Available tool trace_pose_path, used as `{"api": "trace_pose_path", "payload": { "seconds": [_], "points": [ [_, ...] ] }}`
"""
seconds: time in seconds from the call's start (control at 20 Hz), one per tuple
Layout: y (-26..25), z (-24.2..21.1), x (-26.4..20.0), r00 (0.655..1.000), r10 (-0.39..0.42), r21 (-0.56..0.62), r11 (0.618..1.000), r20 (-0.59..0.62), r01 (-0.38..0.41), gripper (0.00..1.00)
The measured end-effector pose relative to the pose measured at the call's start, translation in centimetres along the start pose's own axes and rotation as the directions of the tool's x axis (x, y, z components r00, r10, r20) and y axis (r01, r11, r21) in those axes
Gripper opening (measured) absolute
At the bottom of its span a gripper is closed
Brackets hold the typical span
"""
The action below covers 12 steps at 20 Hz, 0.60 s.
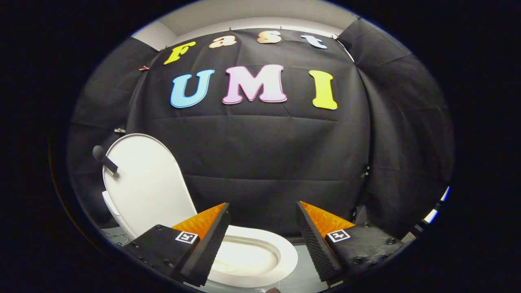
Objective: Open the toilet lid.
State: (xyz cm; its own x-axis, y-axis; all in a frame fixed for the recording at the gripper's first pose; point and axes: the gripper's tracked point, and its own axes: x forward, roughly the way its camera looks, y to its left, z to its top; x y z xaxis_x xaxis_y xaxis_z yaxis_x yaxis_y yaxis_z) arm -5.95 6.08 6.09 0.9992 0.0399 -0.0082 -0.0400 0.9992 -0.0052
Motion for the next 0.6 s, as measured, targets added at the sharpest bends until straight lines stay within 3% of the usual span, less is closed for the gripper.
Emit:
{"api": "trace_pose_path", "payload": {
  "seconds": [0.3,0.6],
  "points": [
    [-2.0,-0.1,-0.5,0.998,-0.050,-0.003,0.999,0.046,0.050,0.99],
    [-1.2,-1.1,-1.1,0.999,-0.025,-0.017,1.000,0.023,0.025,0.99]
  ]
}}
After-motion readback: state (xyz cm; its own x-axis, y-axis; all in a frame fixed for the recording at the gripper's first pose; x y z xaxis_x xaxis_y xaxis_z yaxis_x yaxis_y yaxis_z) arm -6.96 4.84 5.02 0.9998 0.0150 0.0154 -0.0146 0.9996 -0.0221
